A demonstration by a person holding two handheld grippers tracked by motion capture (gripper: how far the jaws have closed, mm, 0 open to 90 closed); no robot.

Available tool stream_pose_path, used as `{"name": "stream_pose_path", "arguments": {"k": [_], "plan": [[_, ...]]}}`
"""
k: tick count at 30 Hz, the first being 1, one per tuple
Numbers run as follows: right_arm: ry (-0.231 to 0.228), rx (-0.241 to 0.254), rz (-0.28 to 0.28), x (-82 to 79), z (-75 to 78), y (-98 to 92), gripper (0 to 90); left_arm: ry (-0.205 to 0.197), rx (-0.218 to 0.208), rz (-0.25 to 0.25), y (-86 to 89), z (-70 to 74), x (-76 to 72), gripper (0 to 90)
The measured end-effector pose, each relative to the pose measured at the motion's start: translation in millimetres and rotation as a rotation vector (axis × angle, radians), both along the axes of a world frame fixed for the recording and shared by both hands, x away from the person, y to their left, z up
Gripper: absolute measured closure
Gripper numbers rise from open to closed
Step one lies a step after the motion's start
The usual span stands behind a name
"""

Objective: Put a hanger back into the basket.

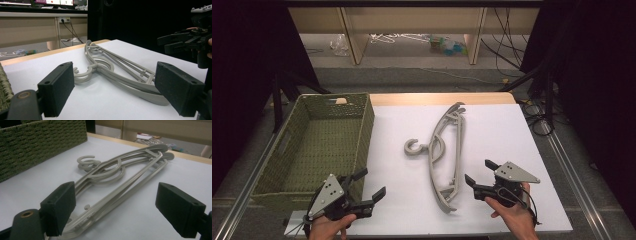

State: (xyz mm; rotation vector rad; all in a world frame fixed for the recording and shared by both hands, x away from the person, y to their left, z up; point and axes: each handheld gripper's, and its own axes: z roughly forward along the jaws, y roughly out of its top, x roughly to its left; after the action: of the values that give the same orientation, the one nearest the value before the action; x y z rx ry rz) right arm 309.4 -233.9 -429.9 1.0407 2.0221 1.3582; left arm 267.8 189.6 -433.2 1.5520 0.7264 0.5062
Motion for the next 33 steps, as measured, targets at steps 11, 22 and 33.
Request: {"name": "stream_pose_path", "arguments": {"k": [11, 22, 33], "plan": [[0.014, -0.017, 0.007, 0.1, 0.5, 3.6, 17.5, 0.003, 0.001, 0.012, 2.3, 1.0, -0.6, 15.9], [0.031, -0.015, 0.02, 2.1, 1.0, 9.2, 17.4, 0.002, 0.004, 0.012, 2.1, 0.9, -0.7, 15.9], [0.078, -0.063, 0.061, 9.8, 12.2, 31.2, 16.0, 0.004, 0.0, 0.02, 2.6, 0.8, -0.4, 15.9]]}}
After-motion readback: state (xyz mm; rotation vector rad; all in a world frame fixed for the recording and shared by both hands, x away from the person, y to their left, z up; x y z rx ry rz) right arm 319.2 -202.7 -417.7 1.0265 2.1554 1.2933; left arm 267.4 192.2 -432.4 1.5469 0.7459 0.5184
